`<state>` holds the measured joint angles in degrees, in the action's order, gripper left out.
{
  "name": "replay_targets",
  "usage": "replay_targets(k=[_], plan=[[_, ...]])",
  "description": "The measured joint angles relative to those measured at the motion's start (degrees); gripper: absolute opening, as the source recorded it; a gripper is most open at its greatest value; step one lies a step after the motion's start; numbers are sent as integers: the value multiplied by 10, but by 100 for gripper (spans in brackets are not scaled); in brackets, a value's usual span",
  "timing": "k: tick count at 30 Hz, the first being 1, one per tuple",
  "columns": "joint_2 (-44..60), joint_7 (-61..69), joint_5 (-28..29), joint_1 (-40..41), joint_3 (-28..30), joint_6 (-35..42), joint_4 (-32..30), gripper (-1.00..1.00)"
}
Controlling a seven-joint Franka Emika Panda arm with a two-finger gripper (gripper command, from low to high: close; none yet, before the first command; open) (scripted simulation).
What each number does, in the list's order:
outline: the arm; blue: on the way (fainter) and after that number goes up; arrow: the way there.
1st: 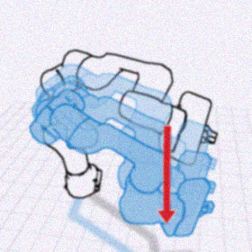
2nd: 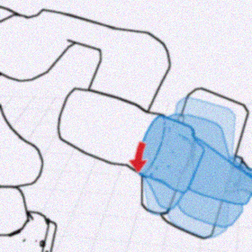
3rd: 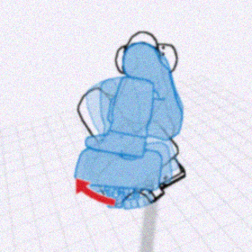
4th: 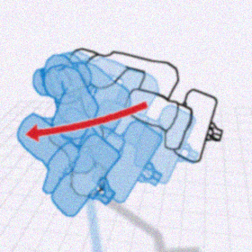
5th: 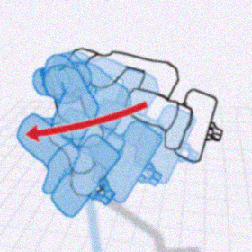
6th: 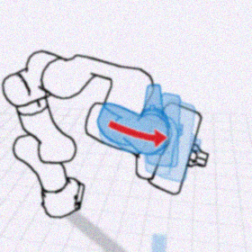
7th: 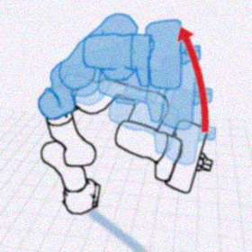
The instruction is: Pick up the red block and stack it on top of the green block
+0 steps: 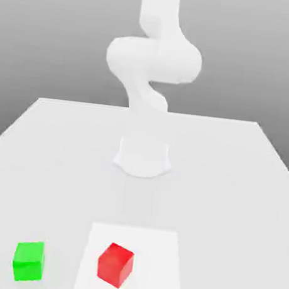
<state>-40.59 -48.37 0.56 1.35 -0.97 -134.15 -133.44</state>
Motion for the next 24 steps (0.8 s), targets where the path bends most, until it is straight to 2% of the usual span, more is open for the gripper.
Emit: replay_targets(k=[15,24], plan=[[316,-152,31,59,-32,-144,-100,0],[500,-205,13,66,-29,-240,-148,0]])
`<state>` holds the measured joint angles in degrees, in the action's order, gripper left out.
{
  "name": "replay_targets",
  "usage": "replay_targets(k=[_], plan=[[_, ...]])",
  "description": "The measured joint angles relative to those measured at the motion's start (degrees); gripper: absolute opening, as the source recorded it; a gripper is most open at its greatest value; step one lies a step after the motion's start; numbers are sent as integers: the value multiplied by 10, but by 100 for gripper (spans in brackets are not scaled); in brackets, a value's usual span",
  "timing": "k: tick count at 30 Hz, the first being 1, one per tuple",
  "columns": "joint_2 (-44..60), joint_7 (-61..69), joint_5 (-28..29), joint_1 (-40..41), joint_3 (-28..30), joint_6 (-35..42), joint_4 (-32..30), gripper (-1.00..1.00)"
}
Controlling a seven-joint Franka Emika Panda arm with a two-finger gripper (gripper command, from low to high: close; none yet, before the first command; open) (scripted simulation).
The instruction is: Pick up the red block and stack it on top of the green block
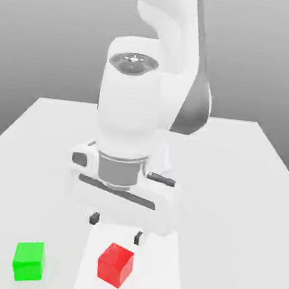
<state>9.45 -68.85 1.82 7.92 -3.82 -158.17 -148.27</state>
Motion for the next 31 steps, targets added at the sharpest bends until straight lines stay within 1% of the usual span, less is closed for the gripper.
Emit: replay_targets(k=[4,5,11,13,17,18,23,25,27,28,31], plan=[[83,-11,12,-9,12,-68,10,0],[94,-13,14,-10,14,-77,12,-100],[99,-14,16,-11,14,-83,12,-100],[77,-11,12,-8,10,-64,9,-100],[0,-1,-2,0,0,1,-3,-100],[-12,-1,-6,7,7,17,1,-100],[-18,-15,-29,81,79,80,58,-100],[12,-13,-39,96,90,64,72,-100],[51,-7,-49,103,89,31,77,-100],[67,-5,-53,106,87,16,78,100],[67,-5,-53,106,87,16,78,100]])
